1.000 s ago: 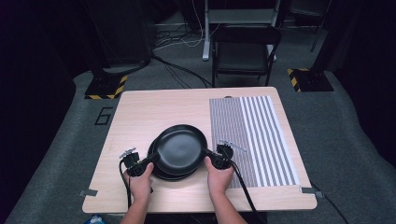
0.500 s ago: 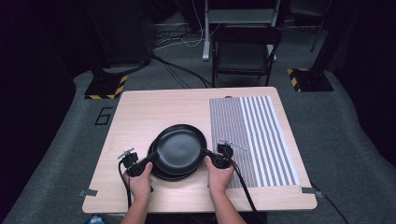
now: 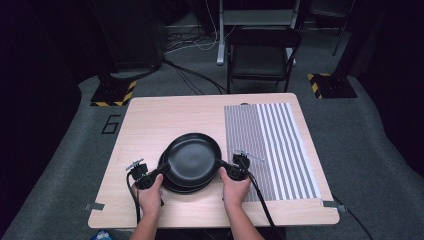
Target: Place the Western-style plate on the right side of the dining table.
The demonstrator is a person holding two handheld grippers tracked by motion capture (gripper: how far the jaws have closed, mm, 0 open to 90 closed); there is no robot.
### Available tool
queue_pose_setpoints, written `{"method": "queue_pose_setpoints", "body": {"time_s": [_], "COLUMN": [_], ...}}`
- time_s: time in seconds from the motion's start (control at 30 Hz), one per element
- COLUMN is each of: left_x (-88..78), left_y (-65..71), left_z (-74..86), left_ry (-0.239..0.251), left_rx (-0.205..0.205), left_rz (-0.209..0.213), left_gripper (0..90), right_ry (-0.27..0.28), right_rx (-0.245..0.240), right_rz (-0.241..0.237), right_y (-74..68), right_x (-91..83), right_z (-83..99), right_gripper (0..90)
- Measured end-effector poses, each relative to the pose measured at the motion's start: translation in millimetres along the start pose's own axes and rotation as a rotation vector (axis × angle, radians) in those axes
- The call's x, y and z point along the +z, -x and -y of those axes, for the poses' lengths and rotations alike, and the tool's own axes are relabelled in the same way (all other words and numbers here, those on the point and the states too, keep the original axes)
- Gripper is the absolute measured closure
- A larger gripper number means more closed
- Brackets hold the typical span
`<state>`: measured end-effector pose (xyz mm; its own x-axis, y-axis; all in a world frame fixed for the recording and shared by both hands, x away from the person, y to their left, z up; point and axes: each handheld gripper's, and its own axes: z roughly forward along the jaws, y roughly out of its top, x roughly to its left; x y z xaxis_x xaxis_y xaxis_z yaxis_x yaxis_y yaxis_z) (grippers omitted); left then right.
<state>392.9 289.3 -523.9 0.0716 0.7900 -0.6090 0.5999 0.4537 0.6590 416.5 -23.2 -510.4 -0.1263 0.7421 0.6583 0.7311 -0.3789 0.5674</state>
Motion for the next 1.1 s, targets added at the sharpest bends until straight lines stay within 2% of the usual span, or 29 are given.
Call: {"method": "queue_pose_setpoints", "body": {"time_s": [0.23,0.8,1.1], "left_x": [-0.1,-0.6,-6.8], "left_y": [1.1,3.0,8.6], "left_z": [-0.5,-3.9,-12.1], "left_ry": [-0.006,-0.012,0.013], "left_rx": [0.001,-0.002,0.008], "left_rz": [-0.009,0.003,0.019], "left_gripper": [76.3,77.0,77.5], "right_ry": [-0.005,0.003,0.011], "right_rx": [0.006,0.032,0.040], "right_rz": [-0.001,-0.026,-0.044], "right_y": [-0.3,-0.5,-5.4], "right_x": [-0.6,-4.1,-7.4], "right_z": [0.2,-3.4,-7.6], "right_gripper": [79.9,82.0,81.7]}}
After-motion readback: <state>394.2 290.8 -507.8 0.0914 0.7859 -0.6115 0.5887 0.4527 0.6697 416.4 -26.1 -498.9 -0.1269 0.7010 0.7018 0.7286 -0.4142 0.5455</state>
